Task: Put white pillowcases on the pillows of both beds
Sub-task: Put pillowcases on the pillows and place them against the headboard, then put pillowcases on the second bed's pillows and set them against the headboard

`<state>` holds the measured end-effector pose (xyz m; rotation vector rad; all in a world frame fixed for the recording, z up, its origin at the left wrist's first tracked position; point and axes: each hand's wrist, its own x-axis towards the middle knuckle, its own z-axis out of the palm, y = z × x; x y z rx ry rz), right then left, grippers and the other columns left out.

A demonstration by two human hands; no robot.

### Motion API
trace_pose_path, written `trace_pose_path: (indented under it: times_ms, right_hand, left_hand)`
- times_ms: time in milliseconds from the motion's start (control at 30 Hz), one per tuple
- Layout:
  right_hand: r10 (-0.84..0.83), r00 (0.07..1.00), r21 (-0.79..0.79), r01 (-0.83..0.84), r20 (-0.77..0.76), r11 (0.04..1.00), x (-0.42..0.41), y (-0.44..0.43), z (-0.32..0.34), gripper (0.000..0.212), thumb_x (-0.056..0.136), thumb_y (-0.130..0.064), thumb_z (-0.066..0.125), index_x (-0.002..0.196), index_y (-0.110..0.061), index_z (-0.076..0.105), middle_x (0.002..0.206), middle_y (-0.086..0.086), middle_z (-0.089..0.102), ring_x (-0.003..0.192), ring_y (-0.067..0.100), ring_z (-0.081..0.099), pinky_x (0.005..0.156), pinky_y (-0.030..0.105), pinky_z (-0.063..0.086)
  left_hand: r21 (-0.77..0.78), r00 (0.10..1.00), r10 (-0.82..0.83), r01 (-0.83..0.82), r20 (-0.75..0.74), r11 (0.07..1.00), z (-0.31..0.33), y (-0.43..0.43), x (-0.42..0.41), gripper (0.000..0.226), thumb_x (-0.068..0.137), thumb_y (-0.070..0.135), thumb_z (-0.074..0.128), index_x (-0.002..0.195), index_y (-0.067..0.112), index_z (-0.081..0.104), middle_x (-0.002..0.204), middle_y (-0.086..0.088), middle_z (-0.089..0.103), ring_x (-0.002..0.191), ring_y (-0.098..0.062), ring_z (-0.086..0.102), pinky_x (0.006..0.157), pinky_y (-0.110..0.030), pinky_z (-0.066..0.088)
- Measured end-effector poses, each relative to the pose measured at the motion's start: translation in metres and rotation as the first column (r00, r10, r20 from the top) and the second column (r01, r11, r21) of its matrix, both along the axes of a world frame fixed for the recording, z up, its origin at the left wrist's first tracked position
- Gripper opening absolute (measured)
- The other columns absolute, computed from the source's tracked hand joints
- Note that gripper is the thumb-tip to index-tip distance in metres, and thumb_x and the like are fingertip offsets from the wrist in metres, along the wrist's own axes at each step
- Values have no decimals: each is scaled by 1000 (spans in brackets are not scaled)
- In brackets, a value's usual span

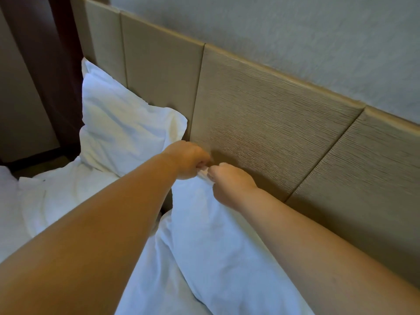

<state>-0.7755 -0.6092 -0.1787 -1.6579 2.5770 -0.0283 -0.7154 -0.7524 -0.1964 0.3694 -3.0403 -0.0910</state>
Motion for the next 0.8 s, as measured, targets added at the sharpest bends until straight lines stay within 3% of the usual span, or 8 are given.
trace_pose_path:
  times_ms: [67, 133, 267, 367, 433, 500, 600, 800]
  right_hand:
    - [-1, 1000, -44, 2, 10, 999, -3, 2, 5, 21, 89, -3, 44, 104, -13, 55, 92, 6, 47, 81, 29, 50, 63, 34, 35]
    - [40, 998, -93, -36, 40, 995, -7, 4, 11, 19, 85, 2, 44, 86, -17, 50, 94, 8, 52, 83, 30, 52, 62, 35, 37]
    - [116, 993, -162, -112, 16, 980, -11, 14, 13, 26, 80, 7, 43, 74, -18, 38, 84, 2, 41, 72, 32, 47, 53, 35, 29]
    - [75, 993, -184, -90, -86, 979, -10, 21, 19, 22, 86, 2, 46, 94, -17, 53, 98, 6, 47, 67, 30, 45, 50, 30, 25]
    - [4, 983, -204, -42, -182, 978, -11, 22, 23, 24, 88, 0, 48, 107, -10, 57, 107, 8, 49, 69, 26, 46, 56, 25, 29]
    - [-76, 964, -229, 16, -256, 973, -11, 24, 25, 21, 85, -1, 51, 103, -8, 58, 112, 9, 48, 89, 28, 50, 77, 33, 35]
    - [-139, 957, -231, 79, -256, 970, -11, 34, 28, 18, 82, -1, 53, 98, -9, 57, 114, 10, 46, 102, 29, 48, 82, 37, 34]
    - [-191, 967, -310, 132, -169, 941, 6, 90, 45, 17, 83, 2, 51, 88, -14, 51, 108, 10, 51, 96, 29, 50, 68, 32, 23]
  left_hand:
    - [67, 1000, 19, -20, 13, 998, 7, 1, 0, 19, 93, 12, 53, 102, 29, 57, 95, 2, 61, 86, -19, 54, 69, -24, 41]
    - [90, 989, -3, -10, 145, 996, 15, 6, 0, 34, 94, 12, 48, 121, 32, 55, 111, 2, 62, 93, -19, 54, 78, -27, 45]
    - [-85, 968, 35, -14, 249, 996, 29, 11, -2, 24, 92, 20, 50, 114, 25, 58, 99, 0, 60, 85, -17, 51, 78, -31, 47]
    - [-182, 981, 190, -180, 37, 967, 34, 4, -7, 25, 94, 34, 54, 116, 23, 58, 99, 0, 64, 87, -19, 61, 76, -30, 49]
    - [-76, 940, 317, -327, -126, 942, 32, 0, -12, 36, 93, 40, 57, 124, 22, 50, 109, -4, 66, 93, -23, 64, 78, -33, 52]
    - [95, 894, 406, -395, -191, 914, 27, 2, -15, 49, 90, 41, 62, 130, 21, 40, 114, -6, 65, 96, -27, 64, 80, -38, 55]
    - [297, 891, 403, -335, -208, 894, 20, 15, -14, 60, 88, 35, 66, 138, 25, 33, 129, -5, 57, 108, -29, 60, 86, -43, 54]
    - [188, 911, 312, -268, -269, 945, 35, 96, 5, 36, 90, 20, 57, 123, 21, 46, 124, -1, 55, 106, -23, 54, 76, -33, 45]
